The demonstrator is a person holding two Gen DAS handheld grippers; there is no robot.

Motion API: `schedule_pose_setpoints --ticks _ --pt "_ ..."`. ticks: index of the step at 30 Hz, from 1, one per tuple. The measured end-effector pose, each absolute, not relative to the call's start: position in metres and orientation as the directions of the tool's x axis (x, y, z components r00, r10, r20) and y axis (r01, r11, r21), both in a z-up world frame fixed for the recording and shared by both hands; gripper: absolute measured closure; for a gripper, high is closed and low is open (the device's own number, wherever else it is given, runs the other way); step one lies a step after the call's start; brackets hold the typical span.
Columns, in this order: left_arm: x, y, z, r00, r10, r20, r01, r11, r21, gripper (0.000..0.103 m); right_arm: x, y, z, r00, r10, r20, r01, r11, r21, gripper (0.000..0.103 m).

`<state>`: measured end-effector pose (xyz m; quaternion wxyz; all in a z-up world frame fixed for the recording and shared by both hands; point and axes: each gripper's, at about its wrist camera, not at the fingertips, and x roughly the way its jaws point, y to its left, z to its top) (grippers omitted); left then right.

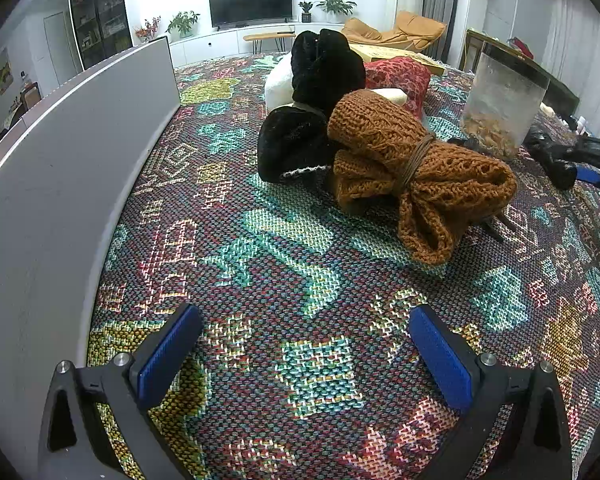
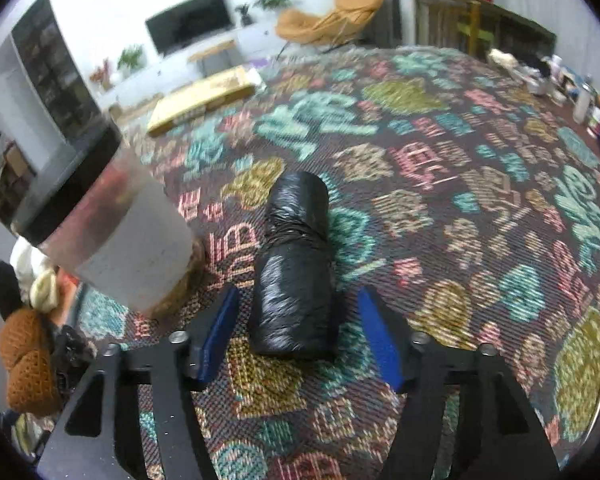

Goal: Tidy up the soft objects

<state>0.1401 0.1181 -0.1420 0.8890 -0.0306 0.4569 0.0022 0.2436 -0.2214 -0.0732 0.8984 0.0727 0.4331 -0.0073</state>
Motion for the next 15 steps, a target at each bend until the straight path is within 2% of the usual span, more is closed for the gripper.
schedule_pose_setpoints --ticks 5,8,10,12,15 --pt "0.140 0.118 -0.142 0.583 -0.024 -0.812 -0.032 0.998 -0.052 0.000 0.200 -0.213 -0.078 0.597 -0.017 -0.802 0.099 0.994 0.053 0.029" --pt "0.140 0.118 -0.142 0.583 -0.024 -0.812 -0.032 0.998 -0.053 0.000 0.188 -0.197 -0.097 0.550 -0.084 -0.831 0.079 0.996 -0.049 0.029" --pt "0.140 0.118 -0.142 0.583 -0.024 -0.812 -0.032 0.998 -0.053 0.000 0.178 -0.189 -0.100 0.578 -0.132 -0.806 0.080 0.991 -0.104 0.029" --pt "0.140 0.119 -0.142 0.583 -0.024 -0.812 -0.032 0.998 -0.053 0.000 0.174 -0.190 -0.101 0.582 -0.140 -0.801 0.098 0.990 -0.101 0.028" --pt "0.140 0.119 -0.142 0.583 -0.024 -0.812 -0.033 0.998 -0.052 0.000 0.169 -0.198 -0.105 0.597 -0.129 -0.792 0.124 0.990 -0.068 0.022"
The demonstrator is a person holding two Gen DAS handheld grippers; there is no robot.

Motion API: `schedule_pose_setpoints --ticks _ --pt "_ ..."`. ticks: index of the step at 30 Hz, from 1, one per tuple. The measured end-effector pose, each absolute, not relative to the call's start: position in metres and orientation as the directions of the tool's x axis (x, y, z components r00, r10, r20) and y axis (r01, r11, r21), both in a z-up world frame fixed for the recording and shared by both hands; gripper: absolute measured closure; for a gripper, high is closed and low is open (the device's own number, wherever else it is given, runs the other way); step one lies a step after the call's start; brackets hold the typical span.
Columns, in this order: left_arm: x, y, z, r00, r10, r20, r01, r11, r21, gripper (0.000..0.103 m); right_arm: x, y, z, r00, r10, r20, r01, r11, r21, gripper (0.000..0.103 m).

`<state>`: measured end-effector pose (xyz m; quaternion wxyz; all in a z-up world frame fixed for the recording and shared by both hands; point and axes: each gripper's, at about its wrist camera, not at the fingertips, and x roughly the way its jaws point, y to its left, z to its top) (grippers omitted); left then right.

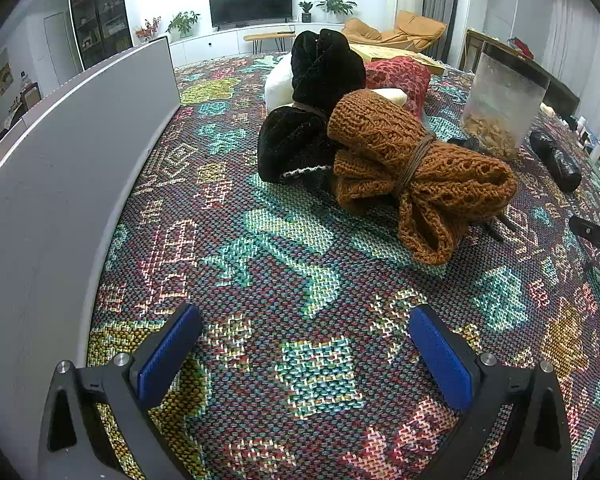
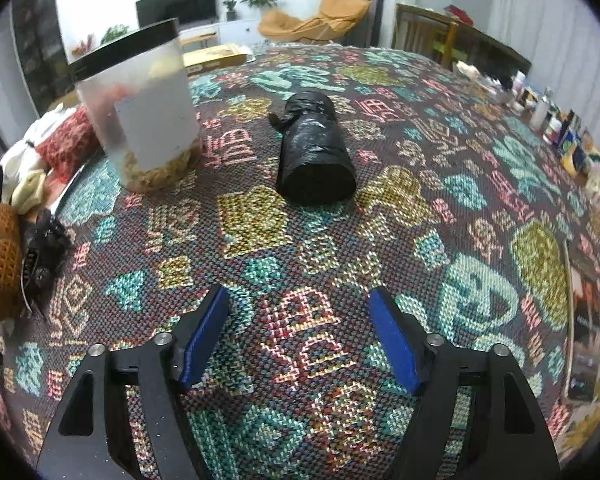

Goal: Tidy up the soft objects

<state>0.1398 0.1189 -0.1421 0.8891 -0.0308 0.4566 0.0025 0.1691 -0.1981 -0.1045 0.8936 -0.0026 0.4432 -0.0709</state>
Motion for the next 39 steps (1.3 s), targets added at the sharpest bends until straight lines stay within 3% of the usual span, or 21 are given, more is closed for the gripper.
schedule_pose_setpoints --ticks 39 --pt "0.1400 0.1189 -0.1423 0.584 -0.023 -0.812 -0.035 0.998 -0.053 0.000 0.1684 -0.1911 -0.1039 0.601 -0.175 -0.780 0.133 0.984 -0.118 0.020"
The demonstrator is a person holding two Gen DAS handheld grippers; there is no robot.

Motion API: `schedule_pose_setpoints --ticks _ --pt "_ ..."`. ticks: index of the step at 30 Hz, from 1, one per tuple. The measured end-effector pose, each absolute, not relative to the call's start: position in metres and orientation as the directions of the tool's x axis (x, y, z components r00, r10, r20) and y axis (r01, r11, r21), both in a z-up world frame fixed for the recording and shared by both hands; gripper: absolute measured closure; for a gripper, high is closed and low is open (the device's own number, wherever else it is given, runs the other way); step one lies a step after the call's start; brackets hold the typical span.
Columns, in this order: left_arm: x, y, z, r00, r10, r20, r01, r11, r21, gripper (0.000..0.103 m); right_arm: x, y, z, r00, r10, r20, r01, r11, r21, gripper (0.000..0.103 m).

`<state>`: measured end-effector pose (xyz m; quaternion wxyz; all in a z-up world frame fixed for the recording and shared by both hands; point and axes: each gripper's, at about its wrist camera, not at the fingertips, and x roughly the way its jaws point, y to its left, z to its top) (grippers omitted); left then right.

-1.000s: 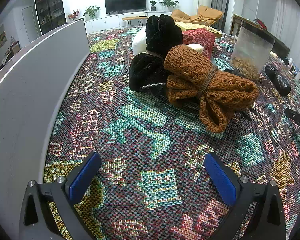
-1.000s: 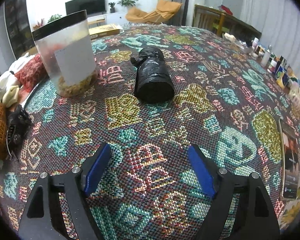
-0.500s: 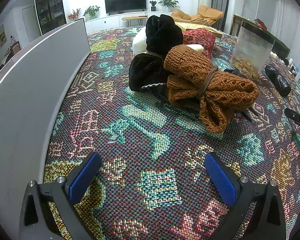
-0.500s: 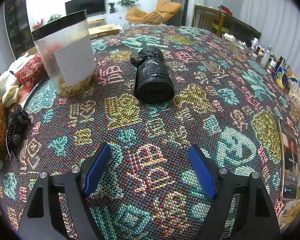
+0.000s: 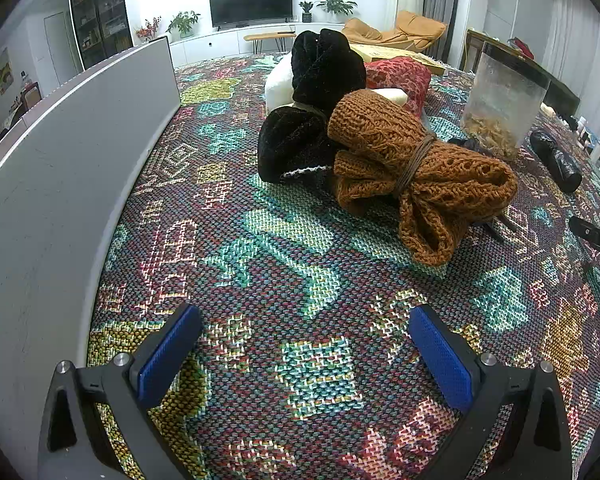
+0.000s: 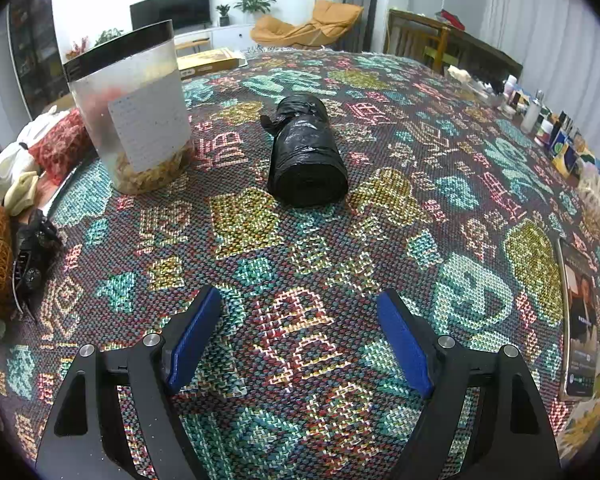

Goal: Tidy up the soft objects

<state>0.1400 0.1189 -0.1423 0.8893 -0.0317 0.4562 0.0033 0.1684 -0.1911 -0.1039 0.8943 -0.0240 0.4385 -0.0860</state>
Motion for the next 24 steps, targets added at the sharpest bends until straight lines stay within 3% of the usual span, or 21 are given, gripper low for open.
schedule_pose_setpoints --ticks 24 --pt "0.1431 0.1195 -0.1430 0.576 -0.031 -0.817 -0.027 0.998 -0.058 0.000 0.1676 -0.1913 -0.1039 0.602 -0.173 -0.779 0.136 0.984 -0.114 0.020"
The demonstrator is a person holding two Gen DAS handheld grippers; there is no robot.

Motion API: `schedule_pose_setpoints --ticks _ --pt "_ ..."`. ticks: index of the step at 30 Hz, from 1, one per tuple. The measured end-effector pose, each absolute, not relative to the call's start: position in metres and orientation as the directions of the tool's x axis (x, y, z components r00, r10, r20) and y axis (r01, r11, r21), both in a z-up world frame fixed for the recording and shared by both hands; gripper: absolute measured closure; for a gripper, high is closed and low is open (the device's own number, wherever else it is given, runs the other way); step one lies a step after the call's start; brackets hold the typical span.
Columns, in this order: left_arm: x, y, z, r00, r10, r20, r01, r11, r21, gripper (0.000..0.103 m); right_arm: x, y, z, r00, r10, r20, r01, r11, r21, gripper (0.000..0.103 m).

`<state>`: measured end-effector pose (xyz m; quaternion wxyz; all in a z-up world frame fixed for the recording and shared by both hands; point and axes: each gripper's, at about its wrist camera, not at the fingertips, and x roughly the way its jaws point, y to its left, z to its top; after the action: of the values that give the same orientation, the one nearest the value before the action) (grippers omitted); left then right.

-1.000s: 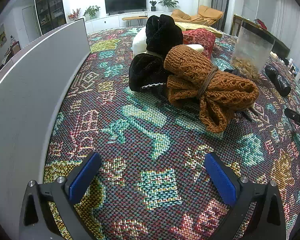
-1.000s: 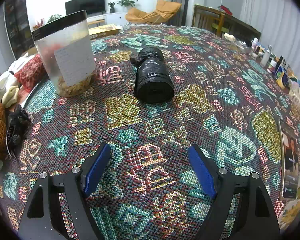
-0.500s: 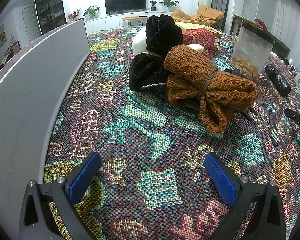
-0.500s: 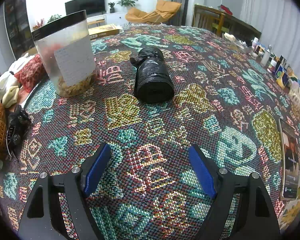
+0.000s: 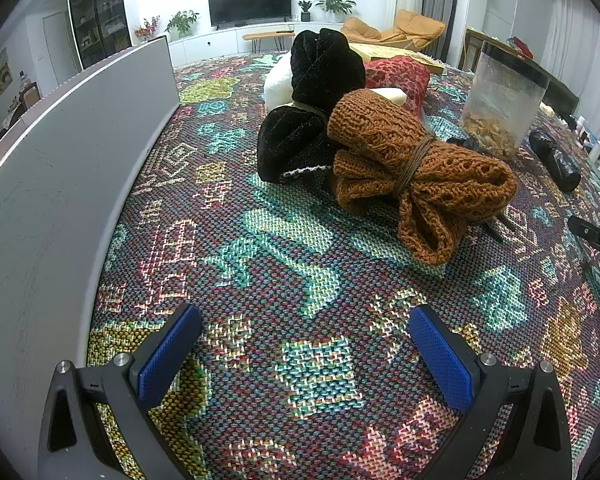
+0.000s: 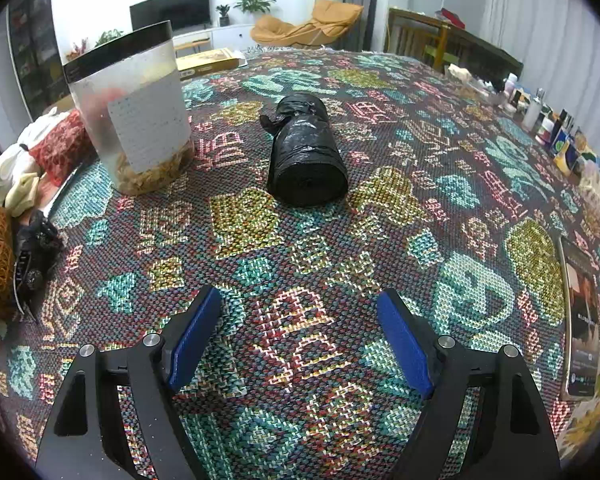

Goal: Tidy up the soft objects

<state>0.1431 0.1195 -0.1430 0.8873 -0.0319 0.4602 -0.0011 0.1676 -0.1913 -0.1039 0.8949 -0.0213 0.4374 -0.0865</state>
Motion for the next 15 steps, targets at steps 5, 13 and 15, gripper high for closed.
schedule_pose_setpoints --ticks 5,13,15 --pt "0.156 0.138 -0.121 0.564 -0.132 -0.815 -0.055 0.979 -0.196 0.000 0.167 -0.191 -0.104 0.603 -0.174 -0.779 0.136 0.984 -0.114 0.020" --pt "0.251 0.155 -0.067 0.579 -0.158 -0.799 -0.117 0.955 -0.274 0.000 0.167 -0.192 -0.104 0.603 -0.173 -0.779 0.137 0.984 -0.113 0.020" --pt "0.275 0.149 -0.074 0.540 -0.129 -0.832 -0.127 0.964 -0.232 0.001 0.166 -0.191 -0.104 0.602 -0.172 -0.779 0.136 0.984 -0.111 0.020"
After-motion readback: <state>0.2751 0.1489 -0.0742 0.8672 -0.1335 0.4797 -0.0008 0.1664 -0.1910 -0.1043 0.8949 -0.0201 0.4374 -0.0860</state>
